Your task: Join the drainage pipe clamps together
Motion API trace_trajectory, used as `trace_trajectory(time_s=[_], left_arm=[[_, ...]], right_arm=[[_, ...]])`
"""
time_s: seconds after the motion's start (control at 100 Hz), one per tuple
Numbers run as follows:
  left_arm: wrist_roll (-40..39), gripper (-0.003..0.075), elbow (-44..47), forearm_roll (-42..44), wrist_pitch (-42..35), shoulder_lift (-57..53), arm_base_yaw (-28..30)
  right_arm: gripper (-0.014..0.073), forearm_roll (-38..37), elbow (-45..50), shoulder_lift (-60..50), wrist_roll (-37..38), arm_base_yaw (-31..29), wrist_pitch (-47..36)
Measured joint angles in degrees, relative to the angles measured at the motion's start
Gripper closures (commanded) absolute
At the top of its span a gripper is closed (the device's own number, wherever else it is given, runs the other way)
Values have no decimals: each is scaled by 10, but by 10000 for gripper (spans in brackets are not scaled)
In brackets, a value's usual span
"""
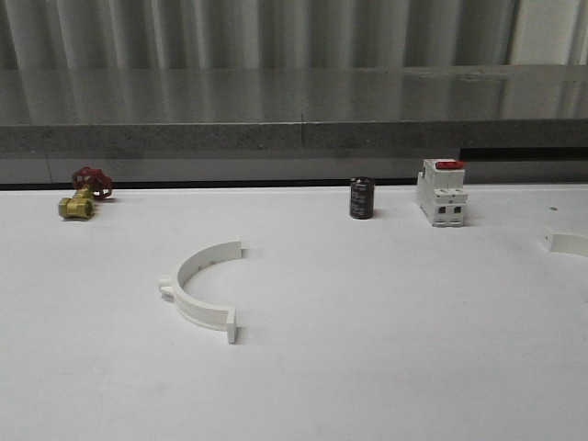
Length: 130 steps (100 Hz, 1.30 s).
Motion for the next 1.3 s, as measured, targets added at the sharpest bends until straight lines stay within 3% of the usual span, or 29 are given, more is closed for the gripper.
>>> trace_trajectory(time_s=[0.37,0.59,0.7,1.09,1.3], left_arm=[[0,735,0,0,0,0,0],[0,735,0,0,0,0,0],[0,735,0,0,0,0,0],[0,735,0,0,0,0,0],[0,735,0,0,0,0,0]], right_arm=[[113,0,-69,111,-3,-4,1],[408,0,-75,125,-3,-4,0],[494,0,-75,125,-3,-4,2],[503,3,-75,125,-2,-4,11],[502,4,-75,88,46,14,21]])
